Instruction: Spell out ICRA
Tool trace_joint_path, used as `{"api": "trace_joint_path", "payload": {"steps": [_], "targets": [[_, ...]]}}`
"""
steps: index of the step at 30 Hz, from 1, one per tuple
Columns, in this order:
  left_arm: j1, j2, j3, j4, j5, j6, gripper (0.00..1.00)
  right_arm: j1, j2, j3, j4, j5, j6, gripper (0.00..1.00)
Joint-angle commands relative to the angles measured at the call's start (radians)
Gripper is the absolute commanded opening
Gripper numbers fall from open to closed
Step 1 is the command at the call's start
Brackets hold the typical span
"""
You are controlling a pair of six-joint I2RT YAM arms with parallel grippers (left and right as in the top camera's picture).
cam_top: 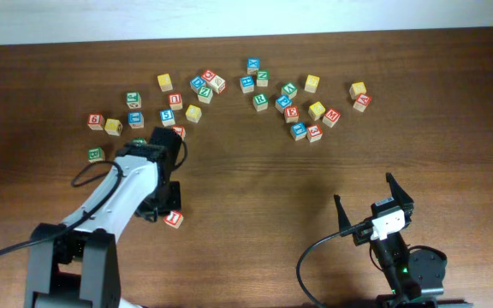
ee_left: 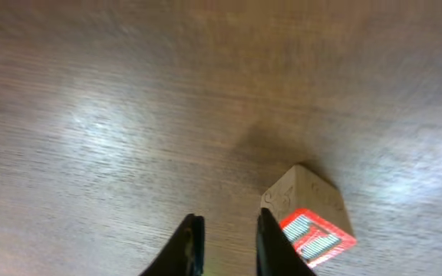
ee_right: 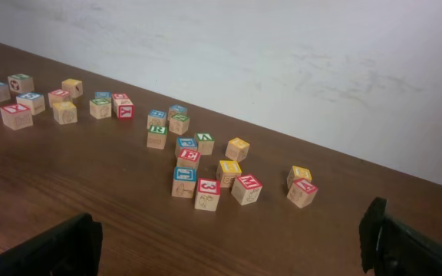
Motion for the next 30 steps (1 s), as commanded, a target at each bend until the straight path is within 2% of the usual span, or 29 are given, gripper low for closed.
{"api": "trace_joint_path", "payload": {"steps": [1,3,7,11,19,22,30], "targets": [[0.019,0.007,0.053,-0.023,-0.012,-0.012,0.21,0.006,-0.006,-0.005,-0.005,-0.013,0.004,0.98],[0.018,0.007,0.053,-0.027,0.024,0.035,0.24,0.006,-0.006,-0.005,-0.005,-0.013,0.003,0.98],[0.018,0.007,0.053,-0.001,0.133,0.152,0.42,0.006,-0.006,-0.005,-0.005,-0.013,0.003,0.98],[0.018,0.007,0.052,0.004,0.143,0.166,0.47,0.006,-0.006,-0.005,-0.005,-0.013,0.003,0.98],[0.003,0.007,-0.044,0.074,0.155,0.172,0.44,0.006,-0.006,-0.005,-0.005,-0.013,0.004,0.98],[-0.017,0.007,-0.069,0.098,0.203,0.218,0.44,0.006,-0.006,-0.005,-0.005,-0.013,0.003,0.99],[-0.047,0.007,-0.071,0.132,0.212,0.249,0.47,0.006,-0.006,-0.005,-0.005,-0.013,0.004,0.98]]}}
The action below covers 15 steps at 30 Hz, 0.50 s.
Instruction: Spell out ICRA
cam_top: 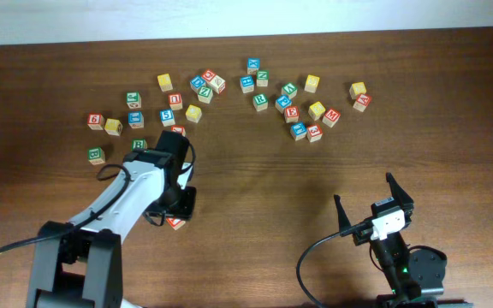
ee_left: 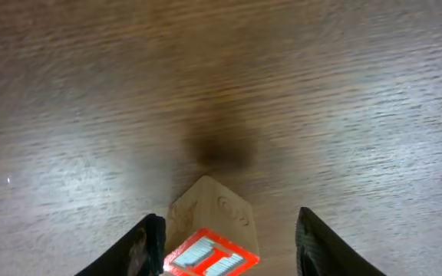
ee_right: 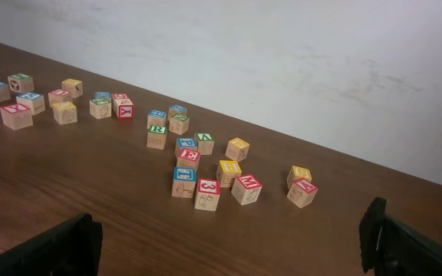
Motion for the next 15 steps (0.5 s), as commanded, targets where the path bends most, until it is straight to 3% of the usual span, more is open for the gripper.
{"api": "trace_joint_path", "payload": {"steps": [1,6,10,15], "targets": [[-0.001,0.007,-0.007,0.012,0.014,0.027,0.47,0.006,-0.006,-0.005,-0.005,-0.013,0.003,0.98],[-0.001,0.007,-0.023,0.01,0.014,0.027,0.49,0.006,-0.006,-0.005,-0.005,-0.013,0.003,0.98],[-0.001,0.007,-0.068,0.01,0.014,0.027,0.57,0.006,-0.006,-0.005,-0.005,-0.013,0.003,0.98],[-0.001,0.007,-0.091,0.015,0.006,0.027,0.58,0.006,-0.006,-0.005,-0.005,-0.013,0.003,0.98]]}}
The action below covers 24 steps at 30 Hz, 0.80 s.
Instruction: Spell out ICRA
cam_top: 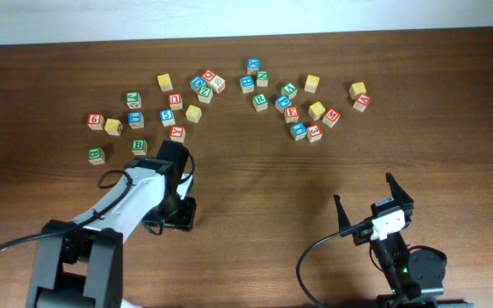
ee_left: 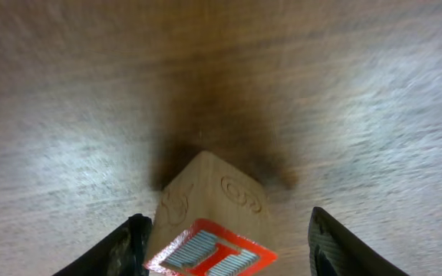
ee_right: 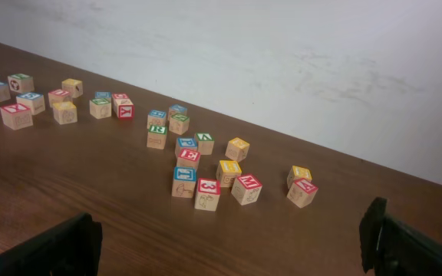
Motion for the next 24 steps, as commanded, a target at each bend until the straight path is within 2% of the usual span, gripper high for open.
{"api": "trace_joint_path", "payload": {"steps": [1,5,9,16,24], "targets": [[-0.001,0.007,-0.018,0.008,0.007,0.012,0.57,0.006,-0.006,-0.005,-0.005,-0.012,0.004,0.98],[-0.001,0.007,-0.018,0.052,0.007,0.012,0.45,0.006,-0.006,-0.005,-0.005,-0.012,0.004,0.98],[-0.001,0.007,-0.018,0.075,-0.02,0.012,0.4,0.006,-0.006,-0.005,-0.005,-0.012,0.004,0.98],[-0.001,0.007,-0.018,0.093,-0.053,0.012,0.41,0.006,-0.006,-0.005,-0.005,-0.012,0.004,0.98],[-0.001,0.007,-0.018,0.093,-0.053,0.012,0.37,0.006,-0.006,-0.005,-0.005,-0.013,0.004,0.98]]}}
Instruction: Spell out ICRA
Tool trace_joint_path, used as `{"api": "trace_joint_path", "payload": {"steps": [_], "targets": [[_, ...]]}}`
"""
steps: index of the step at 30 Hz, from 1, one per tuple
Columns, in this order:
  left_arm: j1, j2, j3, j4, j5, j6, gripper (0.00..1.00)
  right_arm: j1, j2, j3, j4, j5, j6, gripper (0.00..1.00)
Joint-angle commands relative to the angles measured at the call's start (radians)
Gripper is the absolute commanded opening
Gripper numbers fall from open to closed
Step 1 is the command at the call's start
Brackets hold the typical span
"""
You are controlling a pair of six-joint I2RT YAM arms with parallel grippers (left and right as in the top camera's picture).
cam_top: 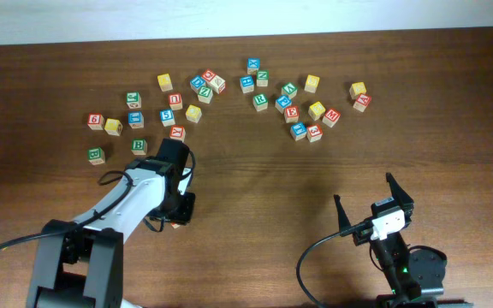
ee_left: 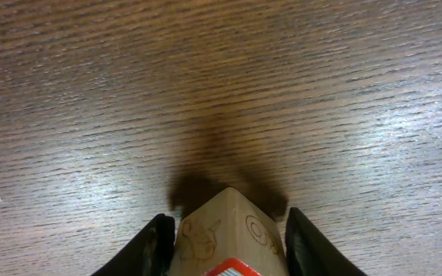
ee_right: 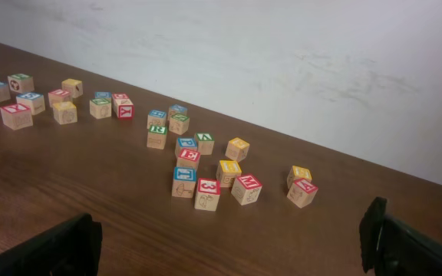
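A wooden block with a red I face sits on the brown table, front left. My left gripper is down over it, and its black fingers press the block's two sides, so it is shut on the block. Only the block's upper corner and a sliver of the red face show in the left wrist view; the overhead view hides it under the gripper. My right gripper rests open at the front right, with nothing between its fingers.
Several lettered blocks lie scattered along the far side in a left cluster and a right cluster. The right cluster also shows in the right wrist view, with a white wall behind it.
My left gripper's fingers stood wide apart on either side of the I block; now they are against its sides. The right arm has not moved.
My left gripper was shut just left of the I block. Then it was open with the block between its fingers, then lower over the block. Now the fingers have shut on it, with the block still on the table. The right gripper stayed open and still.
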Motion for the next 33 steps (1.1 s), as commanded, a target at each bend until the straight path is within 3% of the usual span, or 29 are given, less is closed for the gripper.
{"api": "trace_joint_path", "payload": {"steps": [1,13,15,16,21,28,33], "targets": [[-0.001,0.007,-0.008,0.003,-0.008,0.008,0.38,0.006,-0.006,-0.005,-0.005,-0.013,0.003,0.98],[-0.001,0.007,-0.008,0.019,-0.008,0.008,0.38,0.006,-0.006,-0.005,-0.005,-0.012,0.004,0.98],[-0.001,0.007,-0.008,0.028,-0.009,0.008,0.54,0.006,-0.006,-0.005,-0.005,-0.013,0.003,0.98],[-0.001,0.007,-0.008,0.032,-0.008,0.008,0.55,0.006,-0.006,-0.005,-0.005,-0.012,0.004,0.98],[-0.001,0.007,-0.008,0.028,-0.006,0.052,0.58,0.006,-0.006,-0.005,-0.005,-0.012,0.003,0.98],[-0.006,0.007,-0.013,-0.04,0.037,0.079,0.53,0.006,-0.006,-0.005,-0.005,-0.012,0.003,0.98],[-0.006,0.007,-0.056,-0.014,0.019,0.072,0.6,0.006,-0.006,-0.005,-0.005,-0.012,0.003,0.98]]}}
